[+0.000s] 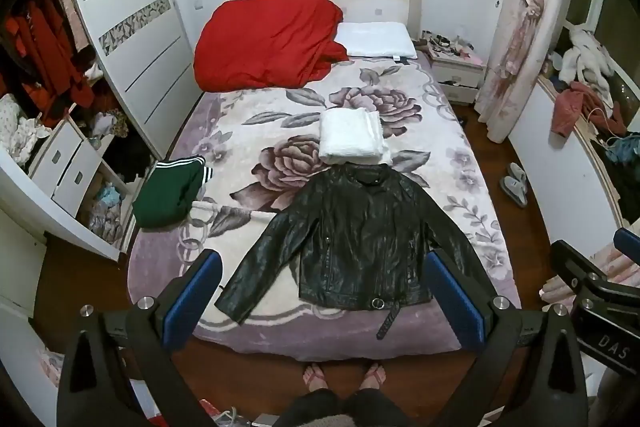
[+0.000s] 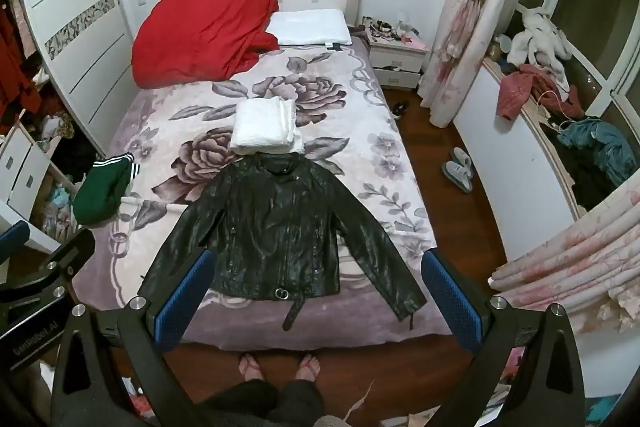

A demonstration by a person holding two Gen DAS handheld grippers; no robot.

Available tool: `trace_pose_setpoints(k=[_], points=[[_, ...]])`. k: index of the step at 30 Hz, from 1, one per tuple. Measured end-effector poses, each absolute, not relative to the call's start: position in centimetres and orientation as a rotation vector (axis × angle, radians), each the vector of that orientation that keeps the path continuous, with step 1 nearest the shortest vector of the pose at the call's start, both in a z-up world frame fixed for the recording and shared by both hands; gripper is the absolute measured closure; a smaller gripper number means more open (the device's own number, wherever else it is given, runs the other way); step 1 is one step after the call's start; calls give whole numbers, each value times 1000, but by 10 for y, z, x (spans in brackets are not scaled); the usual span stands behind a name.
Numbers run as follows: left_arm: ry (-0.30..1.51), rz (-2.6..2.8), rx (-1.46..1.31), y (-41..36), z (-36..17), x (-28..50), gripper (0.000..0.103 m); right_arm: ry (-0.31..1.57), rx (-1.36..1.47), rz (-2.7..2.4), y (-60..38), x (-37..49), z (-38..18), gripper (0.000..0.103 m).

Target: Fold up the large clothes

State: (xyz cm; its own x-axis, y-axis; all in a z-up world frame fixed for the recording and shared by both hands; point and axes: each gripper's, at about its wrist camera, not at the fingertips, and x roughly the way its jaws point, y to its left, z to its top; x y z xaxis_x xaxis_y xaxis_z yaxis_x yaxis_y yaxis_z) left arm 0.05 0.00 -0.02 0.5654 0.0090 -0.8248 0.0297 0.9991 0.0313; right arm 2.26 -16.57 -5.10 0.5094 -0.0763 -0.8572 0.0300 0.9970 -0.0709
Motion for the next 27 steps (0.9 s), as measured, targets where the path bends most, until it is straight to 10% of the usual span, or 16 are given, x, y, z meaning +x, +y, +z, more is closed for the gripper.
trace_pose_setpoints(k=[27], points=[[945, 12, 42, 13, 14, 1, 0, 1037, -50, -57, -160, 24, -46, 0]])
